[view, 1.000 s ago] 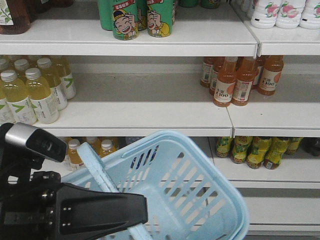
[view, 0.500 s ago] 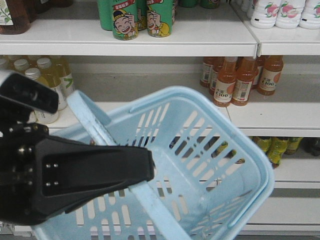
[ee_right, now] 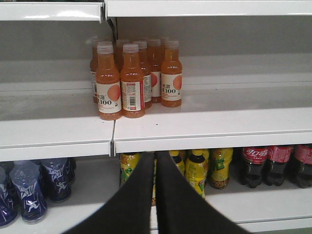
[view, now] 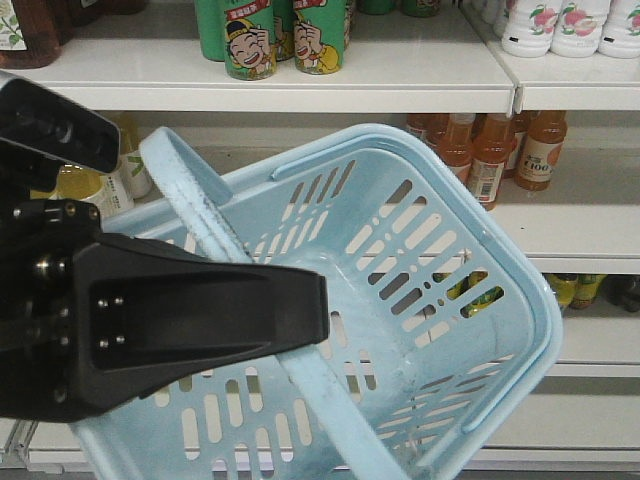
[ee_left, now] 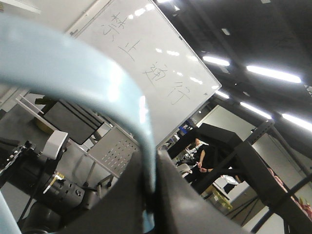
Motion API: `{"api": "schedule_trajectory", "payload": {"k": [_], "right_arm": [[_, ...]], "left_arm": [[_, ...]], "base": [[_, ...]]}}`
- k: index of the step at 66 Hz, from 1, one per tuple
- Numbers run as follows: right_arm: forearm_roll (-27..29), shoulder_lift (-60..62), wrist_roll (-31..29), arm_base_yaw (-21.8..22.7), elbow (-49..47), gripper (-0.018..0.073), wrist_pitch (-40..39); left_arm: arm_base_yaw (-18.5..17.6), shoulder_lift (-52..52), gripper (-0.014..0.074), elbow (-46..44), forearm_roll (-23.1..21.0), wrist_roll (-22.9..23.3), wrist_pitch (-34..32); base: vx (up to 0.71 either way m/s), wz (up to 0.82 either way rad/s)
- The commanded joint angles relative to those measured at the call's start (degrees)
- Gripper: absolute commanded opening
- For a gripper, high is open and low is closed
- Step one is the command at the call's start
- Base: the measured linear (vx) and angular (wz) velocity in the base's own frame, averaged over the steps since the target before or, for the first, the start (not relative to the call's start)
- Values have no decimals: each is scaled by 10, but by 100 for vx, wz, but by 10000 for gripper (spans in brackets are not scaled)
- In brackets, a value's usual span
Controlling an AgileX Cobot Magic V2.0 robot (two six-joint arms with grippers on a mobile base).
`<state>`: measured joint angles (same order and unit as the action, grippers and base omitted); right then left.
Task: Place coke in basket with both arms
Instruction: 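Hold the basket in the left gripper while the base turns away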
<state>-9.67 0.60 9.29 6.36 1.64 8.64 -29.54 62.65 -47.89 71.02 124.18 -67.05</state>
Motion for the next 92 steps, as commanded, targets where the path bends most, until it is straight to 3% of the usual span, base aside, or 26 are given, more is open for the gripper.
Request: {"api": "schedule_trajectory", "payload": {"k": [1,15,92], "right_arm": [[-7,7,-5,4,3,-2,-44],[-7,7,-5,4,3,-2,-44],[-7,7,-5,4,3,-2,-44]], "left_arm": [[-2,-8,-8,-22,-27,-2,-13],[-2,-8,-8,-22,-4,-2,-13],[-2,-8,-6,-22,-4,-2,-13]], "base": [[0,0],[0,0],[-2,-9]]}}
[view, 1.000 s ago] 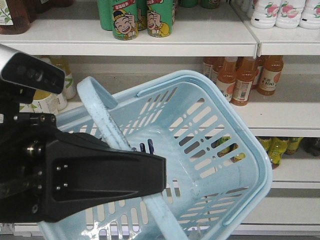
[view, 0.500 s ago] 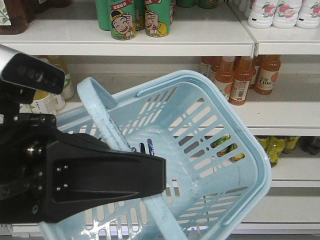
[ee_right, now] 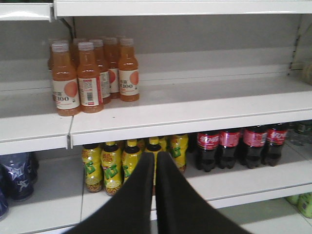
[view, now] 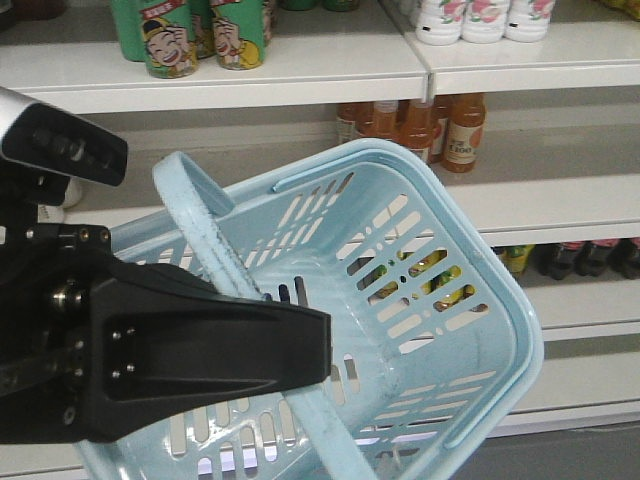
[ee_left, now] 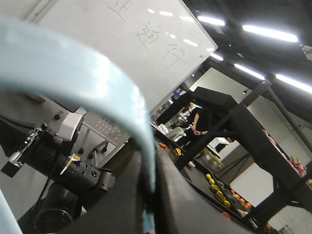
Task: Place coke in basket with both arms
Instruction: 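Hold the basket in the left gripper while the base turns away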
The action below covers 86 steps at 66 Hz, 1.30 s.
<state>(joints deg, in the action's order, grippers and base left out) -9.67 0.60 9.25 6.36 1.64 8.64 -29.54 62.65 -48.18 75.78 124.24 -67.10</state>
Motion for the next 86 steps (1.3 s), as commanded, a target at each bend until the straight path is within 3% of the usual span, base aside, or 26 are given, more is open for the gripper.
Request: {"api": "schedule_trajectory", "payload": {"k": [1,86], "right_arm": [[-7,7,-5,4,3,-2,-44],[-7,7,-5,4,3,-2,-44]], "left_arm": [[-2,-8,-6,-19,-52,-3,-13],[-2,-8,-6,-19,-52,-3,-13]], "base": [[-5,-38],[-6,-57]]}}
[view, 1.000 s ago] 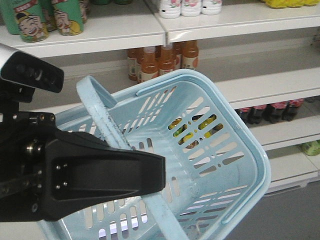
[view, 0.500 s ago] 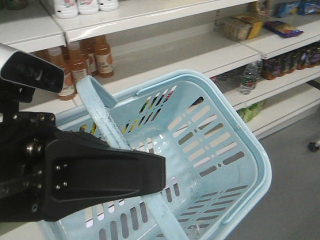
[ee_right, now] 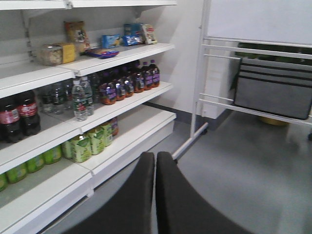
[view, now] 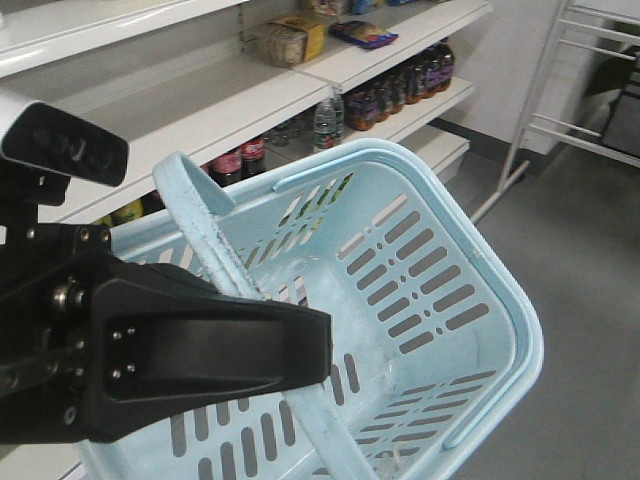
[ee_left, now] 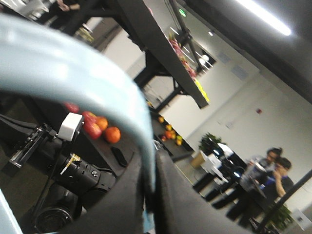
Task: Place coke in basket with both arms
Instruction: 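Hold the basket in the left gripper while the base turns away, then drive the base with the held basket toward the coke shelf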
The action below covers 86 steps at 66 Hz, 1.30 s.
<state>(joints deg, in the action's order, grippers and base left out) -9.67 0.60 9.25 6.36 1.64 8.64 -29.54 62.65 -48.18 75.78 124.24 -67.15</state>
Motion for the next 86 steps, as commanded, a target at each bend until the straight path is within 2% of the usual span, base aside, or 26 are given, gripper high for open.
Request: {"api": "schedule_trajectory", "payload": {"k": [1,39,86], "right_arm": [[-7,7,-5,4,3,-2,-44],[-7,7,-5,4,3,-2,-43],[-7,7,-5,4,3,-2,-43]], "left_arm": [[-2,-8,-6,-19,-52,-3,-12],[-2,-8,-6,-19,-52,-3,-13],[-2,-8,-6,-19,-52,-3,-12]], "base": [[-7,-60],[-1,-53],[13,-44]]}}
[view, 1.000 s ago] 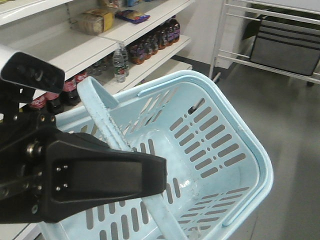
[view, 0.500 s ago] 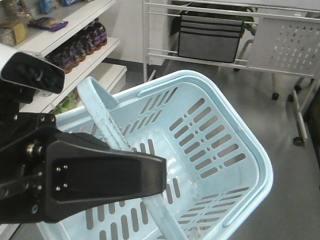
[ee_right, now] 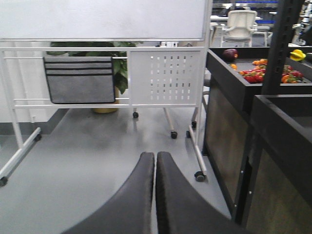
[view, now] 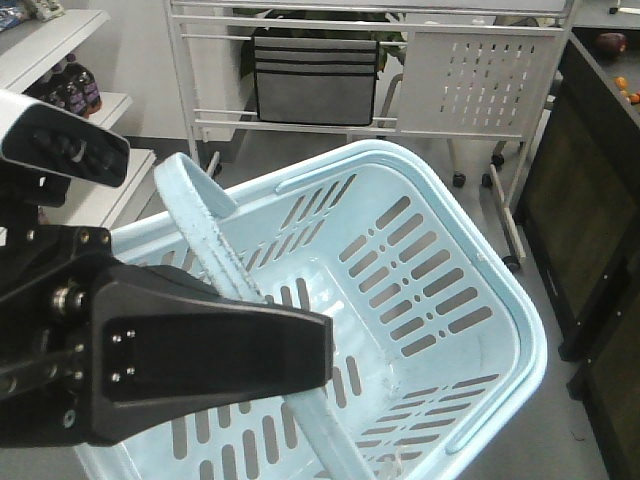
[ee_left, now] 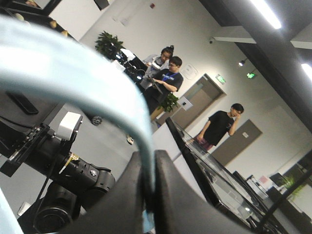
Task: Place coke in basket with both arms
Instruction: 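Drive the base with the held basket toward the coke shelf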
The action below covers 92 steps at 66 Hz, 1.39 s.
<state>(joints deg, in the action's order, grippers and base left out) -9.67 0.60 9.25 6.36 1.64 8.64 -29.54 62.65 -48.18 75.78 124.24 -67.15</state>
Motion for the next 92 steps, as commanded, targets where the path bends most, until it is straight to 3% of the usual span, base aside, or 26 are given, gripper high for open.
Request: {"api": "schedule_trajectory", "payload": {"k": [1,92], "right_arm": [[-7,7,-5,4,3,-2,-43],[-6,7,-5,4,3,-2,-44]], "left_arm": [[-2,-8,-6,-19,-52,-3,-12],[-2,-8,-6,-19,-52,-3,-12]], "base": [[19,-30],[20,-13]]}}
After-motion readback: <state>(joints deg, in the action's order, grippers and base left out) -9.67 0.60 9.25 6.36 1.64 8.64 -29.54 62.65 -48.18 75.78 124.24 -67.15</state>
